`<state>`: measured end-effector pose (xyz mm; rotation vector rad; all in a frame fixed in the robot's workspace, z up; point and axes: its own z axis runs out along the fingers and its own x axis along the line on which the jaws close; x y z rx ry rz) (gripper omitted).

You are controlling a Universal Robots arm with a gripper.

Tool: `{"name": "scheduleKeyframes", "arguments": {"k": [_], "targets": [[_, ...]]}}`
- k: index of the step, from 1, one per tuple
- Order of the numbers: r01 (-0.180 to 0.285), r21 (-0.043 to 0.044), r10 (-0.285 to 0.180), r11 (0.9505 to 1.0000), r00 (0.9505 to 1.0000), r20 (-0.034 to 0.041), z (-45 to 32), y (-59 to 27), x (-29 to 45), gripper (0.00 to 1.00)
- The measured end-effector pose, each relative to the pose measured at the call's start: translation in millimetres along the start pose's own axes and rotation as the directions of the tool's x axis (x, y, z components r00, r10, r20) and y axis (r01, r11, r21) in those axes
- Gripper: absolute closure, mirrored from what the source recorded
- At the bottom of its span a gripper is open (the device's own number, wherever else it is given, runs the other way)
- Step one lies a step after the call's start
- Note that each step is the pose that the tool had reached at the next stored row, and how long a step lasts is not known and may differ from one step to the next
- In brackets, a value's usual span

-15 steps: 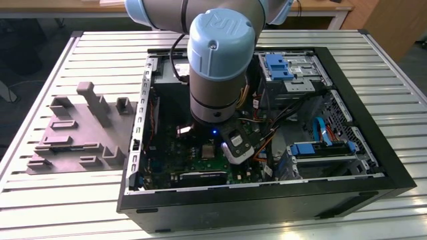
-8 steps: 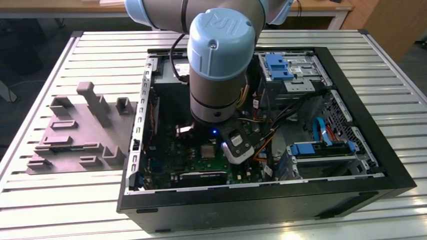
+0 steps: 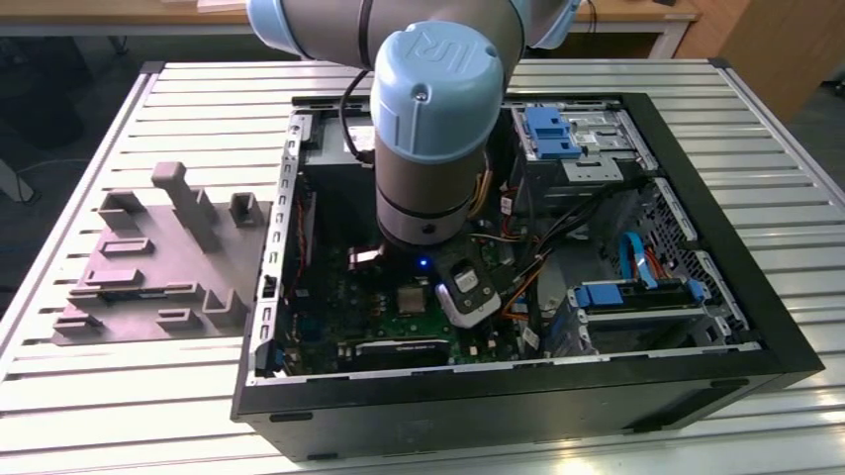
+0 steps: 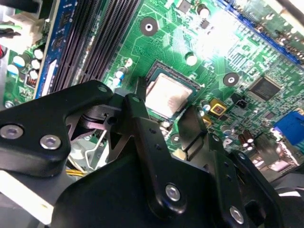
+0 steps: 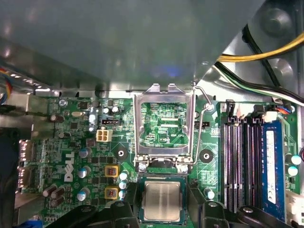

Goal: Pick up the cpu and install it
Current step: 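Place the cpu into insertion slot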

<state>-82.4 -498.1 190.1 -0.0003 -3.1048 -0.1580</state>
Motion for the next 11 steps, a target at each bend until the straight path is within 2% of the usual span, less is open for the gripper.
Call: {"name": "scheduleKeyframes", "arguments": {"k": [4,6,7,11], "targets": [[-0.005,0.0,0.005,1.0,1.0,0.0006,2.2,-0.2,-0.1,0.47],[-0.005,0.0009,0.005,1.0,1.0,0.0002,3.0,-0.5,-0.1,0.48],[-0.005,0.0008,0.005,1.0,1.0,0.0001,3.7,-0.6,-0.1,0.53],[-0.004,-0.0006,0.004,1.0,1.0,0.0004,4.2,-1.2,-0.1,0.53]]}}
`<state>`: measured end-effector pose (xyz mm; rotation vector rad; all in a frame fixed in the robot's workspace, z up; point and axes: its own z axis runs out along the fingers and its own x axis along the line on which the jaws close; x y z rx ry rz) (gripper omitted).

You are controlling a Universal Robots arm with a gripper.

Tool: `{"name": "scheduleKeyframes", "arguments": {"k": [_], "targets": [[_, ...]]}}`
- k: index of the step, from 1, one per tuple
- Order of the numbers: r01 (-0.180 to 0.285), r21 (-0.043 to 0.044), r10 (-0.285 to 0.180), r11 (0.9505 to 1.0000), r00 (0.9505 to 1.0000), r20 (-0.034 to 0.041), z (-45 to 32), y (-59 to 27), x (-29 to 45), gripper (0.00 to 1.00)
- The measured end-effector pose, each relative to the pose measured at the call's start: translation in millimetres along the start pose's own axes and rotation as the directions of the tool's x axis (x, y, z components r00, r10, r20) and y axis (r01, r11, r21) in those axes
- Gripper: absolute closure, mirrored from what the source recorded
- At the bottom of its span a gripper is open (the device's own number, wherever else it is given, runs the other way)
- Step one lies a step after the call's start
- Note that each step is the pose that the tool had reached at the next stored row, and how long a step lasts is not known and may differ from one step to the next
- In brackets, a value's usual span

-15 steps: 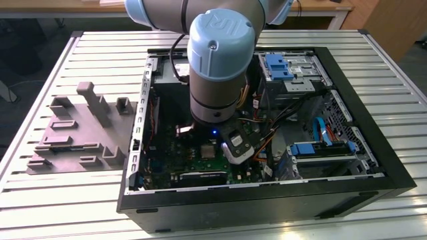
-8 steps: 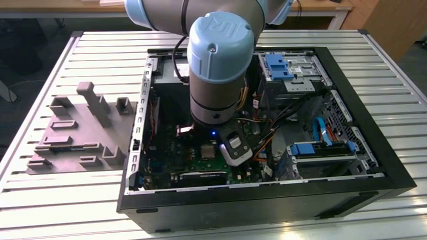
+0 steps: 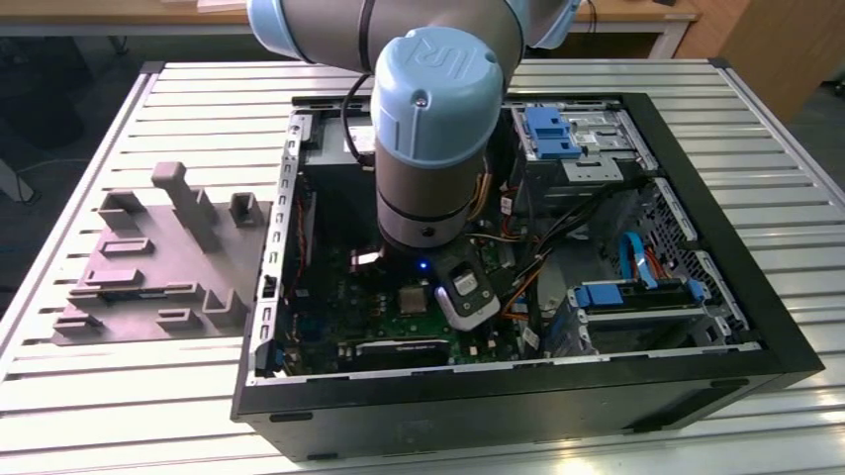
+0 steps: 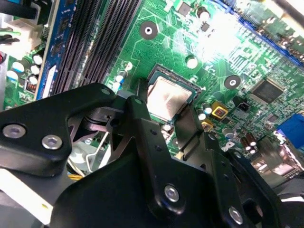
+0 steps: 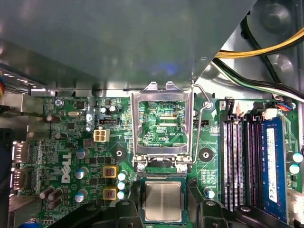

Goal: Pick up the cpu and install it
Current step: 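Place the cpu into insertion slot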

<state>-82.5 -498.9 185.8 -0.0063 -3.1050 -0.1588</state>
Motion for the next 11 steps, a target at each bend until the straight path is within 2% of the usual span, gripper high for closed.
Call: {"name": "scheduleKeyframes", "arguments": {"k": [8,11], "targets": [[-0.002,-0.0069,0.002,1.0,1.0,0.0005,-1.7,0.2,1.1,0.53],[-0.002,-0.0067,0.002,1.0,1.0,0.0003,-2.0,0.2,1.1,0.53]]}}
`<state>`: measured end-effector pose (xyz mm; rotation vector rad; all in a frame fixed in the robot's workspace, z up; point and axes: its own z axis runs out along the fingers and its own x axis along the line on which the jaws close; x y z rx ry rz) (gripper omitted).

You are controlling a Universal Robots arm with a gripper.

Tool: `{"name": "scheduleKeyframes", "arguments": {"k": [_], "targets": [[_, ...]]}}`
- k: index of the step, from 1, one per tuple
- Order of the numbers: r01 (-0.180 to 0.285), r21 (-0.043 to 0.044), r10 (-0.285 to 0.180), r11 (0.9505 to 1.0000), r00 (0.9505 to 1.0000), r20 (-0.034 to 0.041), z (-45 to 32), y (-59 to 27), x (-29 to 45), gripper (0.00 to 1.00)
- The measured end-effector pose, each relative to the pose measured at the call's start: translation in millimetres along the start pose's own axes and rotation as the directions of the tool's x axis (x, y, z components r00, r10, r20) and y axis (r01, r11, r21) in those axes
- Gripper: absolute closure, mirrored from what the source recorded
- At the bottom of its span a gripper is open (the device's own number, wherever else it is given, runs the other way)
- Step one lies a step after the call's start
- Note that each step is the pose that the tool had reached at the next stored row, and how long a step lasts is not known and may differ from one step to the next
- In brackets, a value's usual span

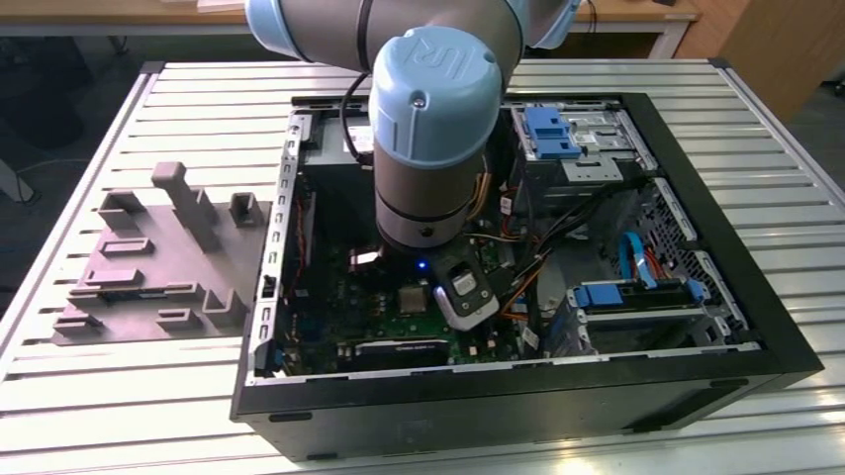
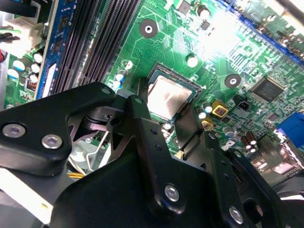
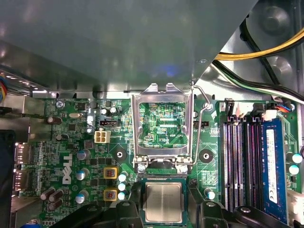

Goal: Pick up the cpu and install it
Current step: 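Place the cpu into insertion slot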

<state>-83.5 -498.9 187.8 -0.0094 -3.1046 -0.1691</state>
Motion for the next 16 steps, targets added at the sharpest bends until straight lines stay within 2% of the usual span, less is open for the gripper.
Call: {"name": "scheduleKeyframes", "arguments": {"k": [16], "targets": [[0.0,0.0001,0.0,1.0,1.0,-0.0004,0.0,-0.1,1.3,0.53]]}}
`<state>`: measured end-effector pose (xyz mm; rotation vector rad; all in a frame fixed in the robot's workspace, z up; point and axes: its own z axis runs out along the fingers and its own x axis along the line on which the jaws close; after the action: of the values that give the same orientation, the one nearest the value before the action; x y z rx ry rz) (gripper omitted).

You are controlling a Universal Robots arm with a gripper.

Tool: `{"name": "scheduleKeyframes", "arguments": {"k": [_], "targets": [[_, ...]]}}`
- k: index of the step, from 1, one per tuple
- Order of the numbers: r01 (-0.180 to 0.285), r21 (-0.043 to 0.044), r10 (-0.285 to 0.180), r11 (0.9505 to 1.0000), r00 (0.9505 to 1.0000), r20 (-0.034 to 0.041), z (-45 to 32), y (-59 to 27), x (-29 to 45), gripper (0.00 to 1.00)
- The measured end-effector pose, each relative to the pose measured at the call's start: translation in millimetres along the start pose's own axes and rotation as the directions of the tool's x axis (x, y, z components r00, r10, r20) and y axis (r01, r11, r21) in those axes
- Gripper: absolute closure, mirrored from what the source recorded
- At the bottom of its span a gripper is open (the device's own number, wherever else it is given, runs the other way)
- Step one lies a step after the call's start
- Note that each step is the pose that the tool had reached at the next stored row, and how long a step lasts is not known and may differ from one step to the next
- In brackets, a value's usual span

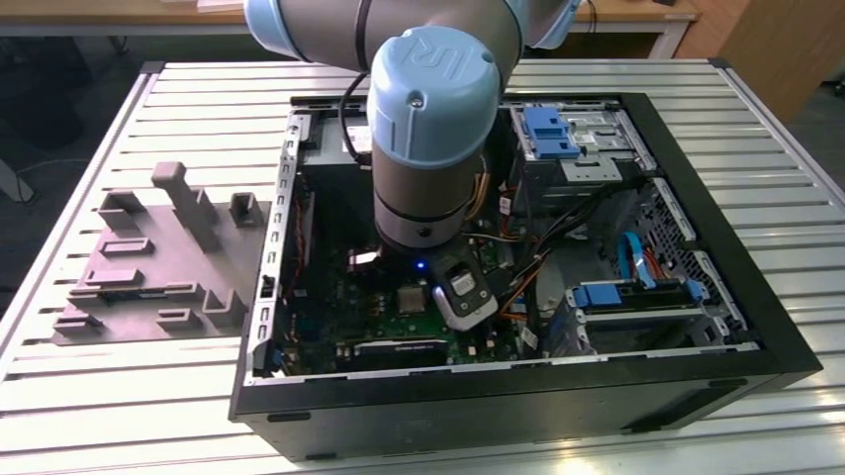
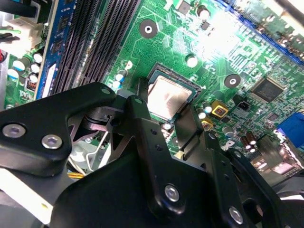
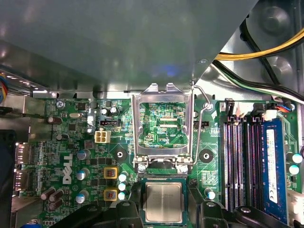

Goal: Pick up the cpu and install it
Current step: 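Place the cpu into insertion slot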

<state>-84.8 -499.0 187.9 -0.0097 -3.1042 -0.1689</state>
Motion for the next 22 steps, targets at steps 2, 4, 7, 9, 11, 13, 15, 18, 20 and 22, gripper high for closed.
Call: {"name": "scheduleKeyframes", "arguments": {"k": [2,4,7,9,11,13,15,18,20,22], "targets": [[0.0,-0.0001,0.0,1.0,1.0,0.0005,0.1,0.0,0.1,0.52],[0.0,-0.0001,0.0,1.0,1.0,0.0005,0.1,0.0,-0.2,0.45],[0.0,-0.0013,0.0,1.0,1.0,0.0003,-1.5,0.1,0.0,0.45],[0.0,-0.0028,0.0,1.0,1.0,0.0005,-2.9,0.3,-0.1,0.45],[0.0,-0.0031,0.0,1.0,1.0,0.0005,-2.9,0.3,-0.1,0.45],[0.0,-0.0028,0.0,1.0,1.0,0.0004,-2.7,0.2,-0.1,0.45],[0.0,-0.0028,0.0,1.0,1.0,0.0003,-2.1,0.1,-0.1,0.45],[0.0,-0.003,0.0,1.0,1.0,0.0003,-1.6,0.1,0.5,0.45],[0.0,-0.0032,0.0,1.0,1.0,0.0004,-1.3,0.1,1.3,0.45],[0.0,-0.0032,0.0,1.0,1.0,0.0004,-1.2,0.0,2.2,0.45]]}}
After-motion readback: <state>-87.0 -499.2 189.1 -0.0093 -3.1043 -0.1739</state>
